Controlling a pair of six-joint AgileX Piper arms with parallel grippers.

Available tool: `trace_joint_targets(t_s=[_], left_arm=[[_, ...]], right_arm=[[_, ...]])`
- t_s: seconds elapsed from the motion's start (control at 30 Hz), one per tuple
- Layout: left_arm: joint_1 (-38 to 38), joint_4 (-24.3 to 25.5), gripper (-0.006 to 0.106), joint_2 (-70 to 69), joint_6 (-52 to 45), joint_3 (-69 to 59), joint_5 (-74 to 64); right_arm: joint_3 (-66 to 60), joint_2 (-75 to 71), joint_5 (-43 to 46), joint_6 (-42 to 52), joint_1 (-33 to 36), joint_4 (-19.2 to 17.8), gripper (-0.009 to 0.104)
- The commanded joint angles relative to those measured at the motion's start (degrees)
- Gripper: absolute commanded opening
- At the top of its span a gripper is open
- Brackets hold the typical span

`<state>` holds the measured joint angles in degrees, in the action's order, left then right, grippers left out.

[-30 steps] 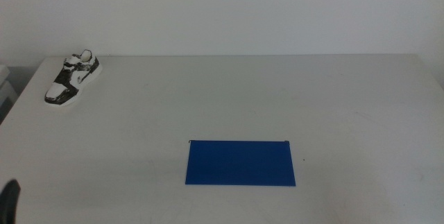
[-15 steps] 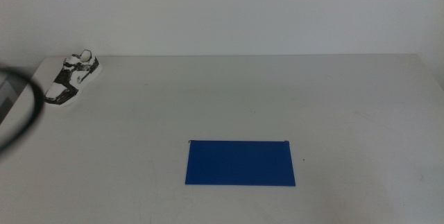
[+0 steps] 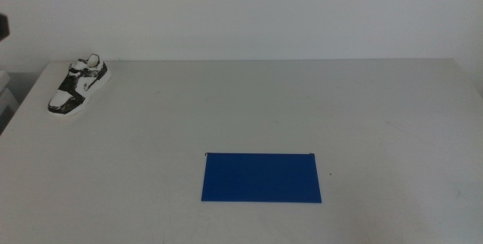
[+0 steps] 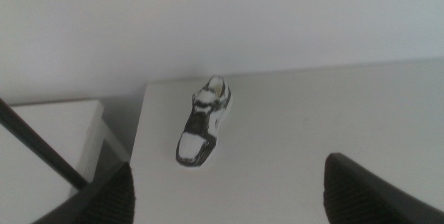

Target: Use one arm to grab the shoe from the table and place it on the mat.

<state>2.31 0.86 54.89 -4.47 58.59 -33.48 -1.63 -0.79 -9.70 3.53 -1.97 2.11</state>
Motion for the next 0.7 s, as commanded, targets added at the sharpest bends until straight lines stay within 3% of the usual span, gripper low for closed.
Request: trace_joint_targets(t_s=[0.0, 0.33, 0.67], left_arm=[[0.1, 0.69, 0.093, 4.32, -0.33, 7.31, -1.37], [0.64, 2.3, 0.093, 24.45, -6.98, 31.01, -15.81], [4.7, -3.59, 0.093, 42.05, -15.29, 50.83, -21.76]], right_arm=[[0.54, -1.16, 4.55, 0.72, -0.27, -0.49, 0.066], [0.54, -1.16, 4.55, 0.72, -0.27, -0.49, 0.066], [0.54, -1.16, 4.55, 0.72, -0.27, -0.49, 0.066]])
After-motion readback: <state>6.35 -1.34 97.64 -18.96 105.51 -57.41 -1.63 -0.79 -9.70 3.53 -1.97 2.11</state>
